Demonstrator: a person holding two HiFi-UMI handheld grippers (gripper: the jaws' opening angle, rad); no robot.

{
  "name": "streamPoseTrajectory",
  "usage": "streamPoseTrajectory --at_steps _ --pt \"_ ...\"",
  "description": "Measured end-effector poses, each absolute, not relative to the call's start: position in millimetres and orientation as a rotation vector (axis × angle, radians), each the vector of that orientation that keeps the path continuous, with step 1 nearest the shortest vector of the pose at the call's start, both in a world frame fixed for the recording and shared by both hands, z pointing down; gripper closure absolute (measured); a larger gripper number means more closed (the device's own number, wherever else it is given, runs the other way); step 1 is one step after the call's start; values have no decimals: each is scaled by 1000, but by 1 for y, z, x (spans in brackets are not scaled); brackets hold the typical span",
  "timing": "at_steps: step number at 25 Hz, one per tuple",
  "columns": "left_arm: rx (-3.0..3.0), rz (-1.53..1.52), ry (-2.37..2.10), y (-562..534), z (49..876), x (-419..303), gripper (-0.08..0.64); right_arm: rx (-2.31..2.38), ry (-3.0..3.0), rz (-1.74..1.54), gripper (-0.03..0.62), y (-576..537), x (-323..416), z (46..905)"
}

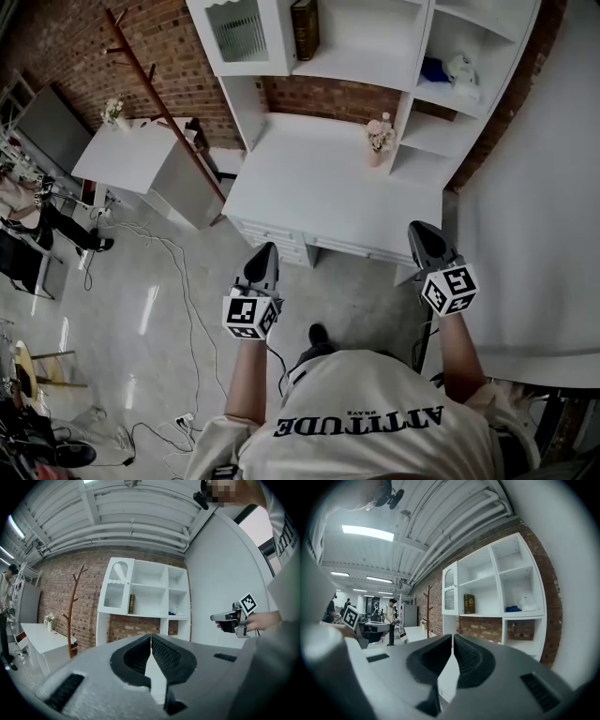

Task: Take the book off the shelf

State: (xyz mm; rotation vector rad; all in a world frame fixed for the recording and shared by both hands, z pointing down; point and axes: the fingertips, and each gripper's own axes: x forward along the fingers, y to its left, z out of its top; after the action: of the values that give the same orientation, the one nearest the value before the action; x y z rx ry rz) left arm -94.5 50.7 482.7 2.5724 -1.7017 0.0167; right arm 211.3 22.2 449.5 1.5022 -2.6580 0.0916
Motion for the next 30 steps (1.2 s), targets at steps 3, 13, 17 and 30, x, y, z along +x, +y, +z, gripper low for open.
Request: streamPoseTrajectory --at_steps 3,13,17,30 --pt "2584 11 -1687 32 484 -104 529 1523 -2645 86 560 9 203 448" --pt "2618 44 -1635 -17 494 -139 532 1587 -2613 90 560 -25 169 451" --pt "2630 34 -1626 -33 492 -155 534 1605 -2604 65 560 -36 156 445" --pt "2624 28 -1603 -48 498 -164 535 1616 -2572 75 560 -44 143 448"
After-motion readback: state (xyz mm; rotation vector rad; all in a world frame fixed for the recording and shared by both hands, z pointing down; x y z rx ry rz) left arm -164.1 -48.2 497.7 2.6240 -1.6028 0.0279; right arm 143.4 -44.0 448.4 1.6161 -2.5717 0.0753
